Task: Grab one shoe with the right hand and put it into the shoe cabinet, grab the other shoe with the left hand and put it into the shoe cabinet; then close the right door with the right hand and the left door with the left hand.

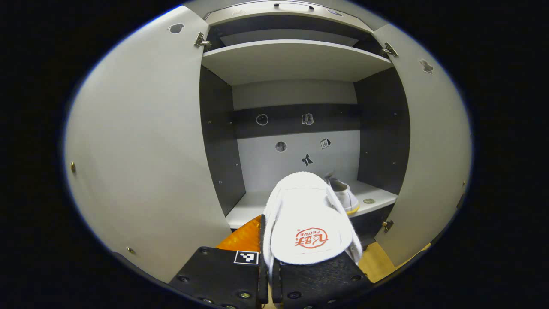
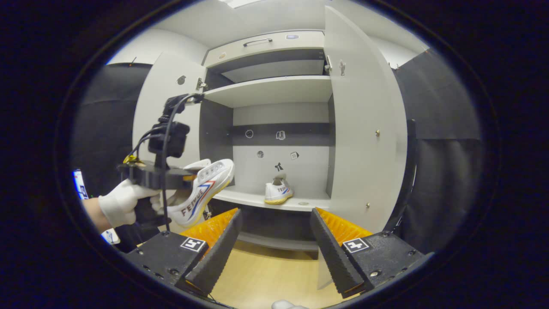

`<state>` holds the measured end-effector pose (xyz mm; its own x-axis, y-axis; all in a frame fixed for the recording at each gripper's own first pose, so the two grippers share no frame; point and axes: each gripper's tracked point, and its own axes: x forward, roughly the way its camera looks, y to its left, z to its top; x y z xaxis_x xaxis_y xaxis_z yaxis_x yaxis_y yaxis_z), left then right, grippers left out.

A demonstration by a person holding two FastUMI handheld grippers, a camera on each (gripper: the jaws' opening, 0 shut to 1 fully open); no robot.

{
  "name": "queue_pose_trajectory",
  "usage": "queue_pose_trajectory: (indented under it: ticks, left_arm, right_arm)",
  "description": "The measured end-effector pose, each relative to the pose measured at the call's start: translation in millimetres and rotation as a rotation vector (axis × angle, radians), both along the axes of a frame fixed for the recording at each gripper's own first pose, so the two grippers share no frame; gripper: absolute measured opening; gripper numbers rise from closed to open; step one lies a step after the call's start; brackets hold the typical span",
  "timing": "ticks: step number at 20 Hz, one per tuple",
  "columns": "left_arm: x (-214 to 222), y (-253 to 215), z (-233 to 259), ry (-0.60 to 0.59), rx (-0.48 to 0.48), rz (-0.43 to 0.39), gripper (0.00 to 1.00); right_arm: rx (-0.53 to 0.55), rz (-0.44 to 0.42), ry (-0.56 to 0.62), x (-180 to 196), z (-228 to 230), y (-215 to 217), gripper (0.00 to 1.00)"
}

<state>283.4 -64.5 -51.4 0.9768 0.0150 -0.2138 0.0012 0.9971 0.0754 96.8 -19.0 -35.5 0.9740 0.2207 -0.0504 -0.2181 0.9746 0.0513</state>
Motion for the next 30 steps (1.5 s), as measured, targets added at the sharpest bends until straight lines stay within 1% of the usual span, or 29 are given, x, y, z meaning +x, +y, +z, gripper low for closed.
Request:
queue_pose_trajectory:
  ticks: [1,4,8,11,13,16,18,20,22,23,24,26,27,28,30]
  left_arm:
    - [16.3,1.8,7.3,-0.008,0.018,0.012,0.14]
    - [65.5,-1.1,22.2,-0.03,0.007,0.033,0.13]
    - [121.2,-9.9,14.7,-0.009,0.003,0.065,0.13]
    - [158.1,-12.9,-14.8,0.048,0.011,0.087,0.13]
    - [175.5,-15.5,-45.5,0.118,0.013,0.092,0.13]
    - [190.4,-16.7,-86.1,0.228,0.031,0.088,0.13]
    - [198.1,-17.2,-100.1,0.279,0.038,0.074,0.14]
    - [195.6,-19.5,-106.4,0.341,0.024,0.048,0.13]
    - [197.4,-21.7,-112.4,0.373,-0.006,0.024,0.16]
    - [195.3,-22.8,-111.1,0.371,-0.016,0.008,0.18]
    - [192.4,-30.1,-111.6,0.379,-0.05,-0.021,0.21]
    - [186.0,-32.2,-100.9,0.36,-0.075,-0.04,0.25]
    - [181.6,-32.0,-90.0,0.334,-0.074,-0.043,0.3]
    - [179.5,-31.7,-79.7,0.301,-0.076,-0.05,0.49]
    - [168.3,-23.9,-59.3,0.245,-0.073,-0.036,0.87]
  right_arm:
    - [-0.009,0.011,0.004,1.9,-3.3,2.9,1.0]
    - [-0.012,0.038,0.012,5.2,-6.9,6.3,1.0]
    - [-0.019,0.045,0.002,12.7,-7.1,0.9,1.0]
    - [-0.015,0.037,0.018,18.9,-8.6,-5.0,1.0]
    - [-0.019,0.038,0.029,19.2,-10.2,-6.3,1.0]
    - [-0.031,0.032,0.055,20.9,-15.9,-8.8,1.0]
    - [-0.031,0.038,0.082,21.8,-21.5,-7.2,1.0]
    - [-0.032,0.039,0.097,23.3,-25.0,-6.5,1.0]
    - [-0.03,0.042,0.104,24.4,-25.4,-5.5,1.0]
    - [-0.025,0.042,0.104,25.0,-24.7,-5.5,1.0]
    - [-0.021,0.04,0.101,25.8,-22.9,-6.1,1.0]
    - [-0.022,0.031,0.098,27.6,-21.4,-8.2,1.0]
    - [-0.025,0.027,0.095,27.9,-20.7,-8.2,1.0]
    - [-0.027,0.028,0.089,28.2,-19.0,-7.7,1.0]
    - [-0.023,0.031,0.083,27.3,-16.1,-4.8,1.0]
